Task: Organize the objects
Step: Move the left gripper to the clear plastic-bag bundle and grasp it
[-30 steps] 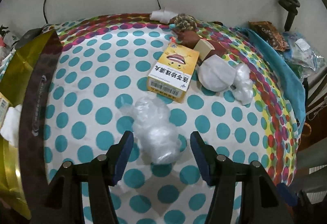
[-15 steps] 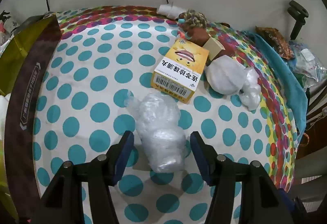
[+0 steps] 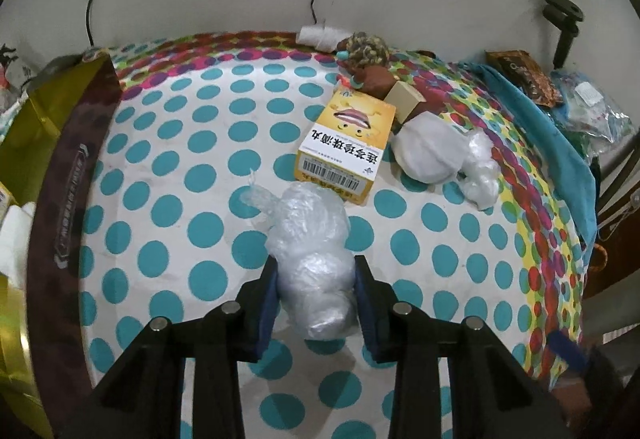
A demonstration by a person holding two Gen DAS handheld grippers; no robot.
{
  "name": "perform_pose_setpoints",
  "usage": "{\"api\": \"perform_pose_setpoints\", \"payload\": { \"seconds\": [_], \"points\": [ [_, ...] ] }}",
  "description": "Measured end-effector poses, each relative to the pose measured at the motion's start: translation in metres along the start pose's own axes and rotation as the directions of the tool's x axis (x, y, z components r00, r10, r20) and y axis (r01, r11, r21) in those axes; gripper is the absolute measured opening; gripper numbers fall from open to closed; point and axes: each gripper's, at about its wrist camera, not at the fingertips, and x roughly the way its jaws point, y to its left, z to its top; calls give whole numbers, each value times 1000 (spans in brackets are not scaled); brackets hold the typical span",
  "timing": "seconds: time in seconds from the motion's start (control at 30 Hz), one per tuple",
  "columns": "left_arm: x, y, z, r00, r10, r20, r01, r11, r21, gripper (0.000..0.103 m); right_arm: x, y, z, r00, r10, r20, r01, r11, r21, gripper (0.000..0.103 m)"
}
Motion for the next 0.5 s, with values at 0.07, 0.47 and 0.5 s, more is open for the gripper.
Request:
{"api": "perform_pose_setpoints", "payload": {
  "seconds": [0.07, 0.47, 0.5],
  "points": [
    [-9, 0, -3, 1000, 15, 23, -16, 1000, 20, 35, 2, -1, 7, 1000, -21, 10, 21, 1000, -17, 72],
    [-96, 30, -18, 985, 23, 169, -35, 997, 67, 35, 36, -5, 76, 992, -121, 45, 126, 983, -133, 72],
    [-102, 36, -20, 983, 31, 178, -43, 997, 60, 35, 42, -5, 80, 991, -128, 39, 132, 981, -139, 71]
  ]
}}
